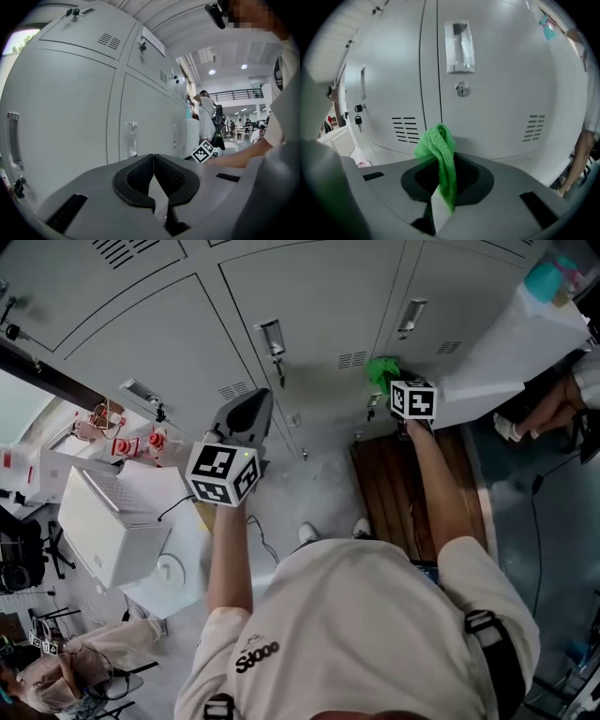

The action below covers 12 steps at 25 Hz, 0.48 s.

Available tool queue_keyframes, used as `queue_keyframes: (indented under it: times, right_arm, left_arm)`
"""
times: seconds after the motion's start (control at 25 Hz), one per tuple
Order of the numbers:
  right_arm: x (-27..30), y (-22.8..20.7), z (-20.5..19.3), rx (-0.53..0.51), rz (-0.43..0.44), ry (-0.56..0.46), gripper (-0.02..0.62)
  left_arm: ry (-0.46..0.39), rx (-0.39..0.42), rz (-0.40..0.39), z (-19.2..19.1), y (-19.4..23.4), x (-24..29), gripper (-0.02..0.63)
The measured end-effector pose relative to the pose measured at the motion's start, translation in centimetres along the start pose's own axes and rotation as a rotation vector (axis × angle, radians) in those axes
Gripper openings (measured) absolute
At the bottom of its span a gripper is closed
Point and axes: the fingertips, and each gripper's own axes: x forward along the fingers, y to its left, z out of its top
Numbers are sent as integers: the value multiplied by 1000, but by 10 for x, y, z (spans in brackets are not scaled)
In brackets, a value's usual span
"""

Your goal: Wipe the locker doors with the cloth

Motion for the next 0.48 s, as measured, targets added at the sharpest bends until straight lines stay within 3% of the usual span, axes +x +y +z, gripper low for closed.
queue_keyframes:
  times: [0.08,0.32,0.48]
  right_arm:
    - [-22,-7,18,-47,6,-46,48]
    - [-102,-21,73,7,3,-192,48]
    - [-147,-8,96,-52,26,-258,48]
  left_arm:
    - [-2,18,-15,4,-13,14,18]
    - [-29,95,-14,19,-35,38,18]
    - [-64,127,17,32,-36,43,18]
